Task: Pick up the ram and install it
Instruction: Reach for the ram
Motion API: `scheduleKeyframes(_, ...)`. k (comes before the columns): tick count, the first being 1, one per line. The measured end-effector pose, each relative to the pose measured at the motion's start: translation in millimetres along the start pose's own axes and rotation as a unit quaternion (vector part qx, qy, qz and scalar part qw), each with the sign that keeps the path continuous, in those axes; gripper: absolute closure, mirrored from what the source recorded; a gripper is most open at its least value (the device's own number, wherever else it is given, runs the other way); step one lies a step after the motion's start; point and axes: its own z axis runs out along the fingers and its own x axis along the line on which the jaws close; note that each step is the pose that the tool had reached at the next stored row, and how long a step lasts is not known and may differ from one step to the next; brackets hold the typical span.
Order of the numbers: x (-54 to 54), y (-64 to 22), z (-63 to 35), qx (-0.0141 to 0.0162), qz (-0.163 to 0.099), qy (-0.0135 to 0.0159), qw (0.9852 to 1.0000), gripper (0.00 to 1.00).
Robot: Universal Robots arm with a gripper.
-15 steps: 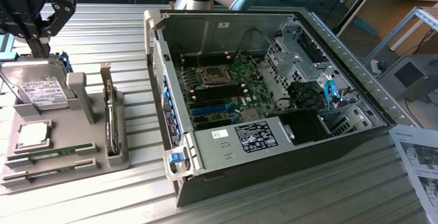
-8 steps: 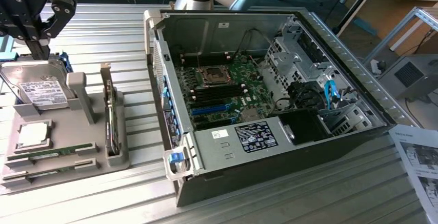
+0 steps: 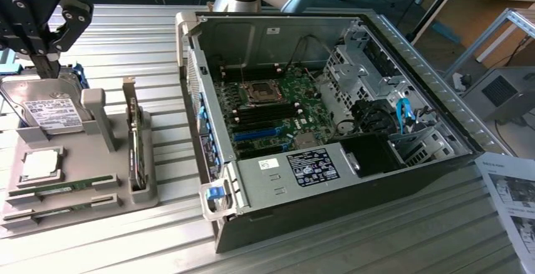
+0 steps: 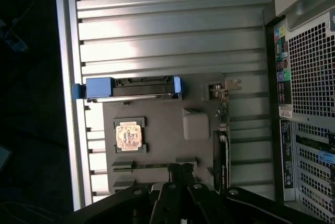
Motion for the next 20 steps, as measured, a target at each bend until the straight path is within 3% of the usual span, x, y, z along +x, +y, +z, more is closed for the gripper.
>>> scheduleKeyframes(11,0.0,-0.5,0.0,0.0,0.0,0.0,1.0,0.89)
scheduleKeyframes(20,-0.4,-5.7,-0.1,0.0,0.0,0.0,1.0,0.89)
